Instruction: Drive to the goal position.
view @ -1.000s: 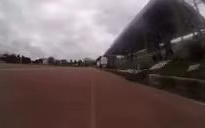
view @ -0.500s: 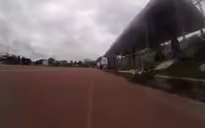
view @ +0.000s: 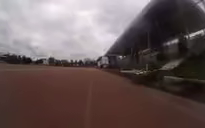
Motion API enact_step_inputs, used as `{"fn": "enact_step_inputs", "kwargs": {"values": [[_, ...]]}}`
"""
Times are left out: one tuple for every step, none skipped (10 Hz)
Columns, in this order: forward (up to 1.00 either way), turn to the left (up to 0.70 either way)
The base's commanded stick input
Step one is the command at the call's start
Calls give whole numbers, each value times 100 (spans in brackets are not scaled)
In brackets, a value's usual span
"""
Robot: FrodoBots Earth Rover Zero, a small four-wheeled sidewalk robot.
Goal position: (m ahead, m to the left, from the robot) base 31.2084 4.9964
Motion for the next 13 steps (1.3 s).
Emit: {"fn": "enact_step_inputs", "kwargs": {"values": [[85, 0], [85, 0], [85, 0], [85, 0], [85, 0], [85, 0], [85, 0], [85, 0], [85, 0], [85, 0], [85, 0], [85, 0], [85, 0]]}}
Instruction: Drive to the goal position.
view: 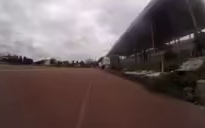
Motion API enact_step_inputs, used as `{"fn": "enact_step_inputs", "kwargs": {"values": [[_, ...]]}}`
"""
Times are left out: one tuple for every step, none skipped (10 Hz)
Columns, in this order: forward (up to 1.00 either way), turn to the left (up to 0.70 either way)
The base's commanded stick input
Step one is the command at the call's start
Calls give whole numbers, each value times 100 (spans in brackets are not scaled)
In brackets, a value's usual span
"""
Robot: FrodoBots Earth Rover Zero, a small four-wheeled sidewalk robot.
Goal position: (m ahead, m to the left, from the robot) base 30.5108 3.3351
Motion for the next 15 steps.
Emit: {"fn": "enact_step_inputs", "kwargs": {"values": [[85, 0], [85, 0], [85, 0], [85, 0], [85, 0], [85, 0], [85, 0], [85, 0], [85, 0], [85, 0], [85, 0], [85, 0], [85, 0], [85, 0], [85, 0]]}}
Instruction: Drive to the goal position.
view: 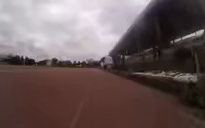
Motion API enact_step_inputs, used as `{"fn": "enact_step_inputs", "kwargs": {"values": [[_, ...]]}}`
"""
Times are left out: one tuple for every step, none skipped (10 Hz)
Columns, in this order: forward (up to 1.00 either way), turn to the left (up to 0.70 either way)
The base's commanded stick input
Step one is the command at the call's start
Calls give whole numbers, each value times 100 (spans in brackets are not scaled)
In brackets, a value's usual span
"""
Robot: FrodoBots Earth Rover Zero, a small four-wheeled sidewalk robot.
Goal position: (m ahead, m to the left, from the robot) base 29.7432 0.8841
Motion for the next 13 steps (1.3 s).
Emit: {"fn": "enact_step_inputs", "kwargs": {"values": [[85, 0], [85, 0], [85, 0], [85, 0], [85, 0], [85, 0], [85, 0], [85, 0], [85, 0], [85, 0], [85, 0], [85, 0], [85, 0]]}}
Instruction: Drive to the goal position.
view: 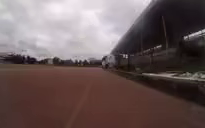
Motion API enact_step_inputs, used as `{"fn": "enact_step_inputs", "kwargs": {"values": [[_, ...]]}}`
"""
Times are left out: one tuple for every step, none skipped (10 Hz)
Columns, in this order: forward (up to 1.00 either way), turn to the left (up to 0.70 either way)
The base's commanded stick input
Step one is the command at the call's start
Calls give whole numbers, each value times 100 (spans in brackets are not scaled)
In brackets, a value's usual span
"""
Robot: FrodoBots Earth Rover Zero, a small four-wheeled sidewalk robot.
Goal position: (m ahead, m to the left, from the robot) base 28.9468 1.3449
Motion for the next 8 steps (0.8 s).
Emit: {"fn": "enact_step_inputs", "kwargs": {"values": [[85, 0], [85, 0], [85, 0], [85, 0], [85, 0], [85, 0], [85, 0], [85, 6]]}}
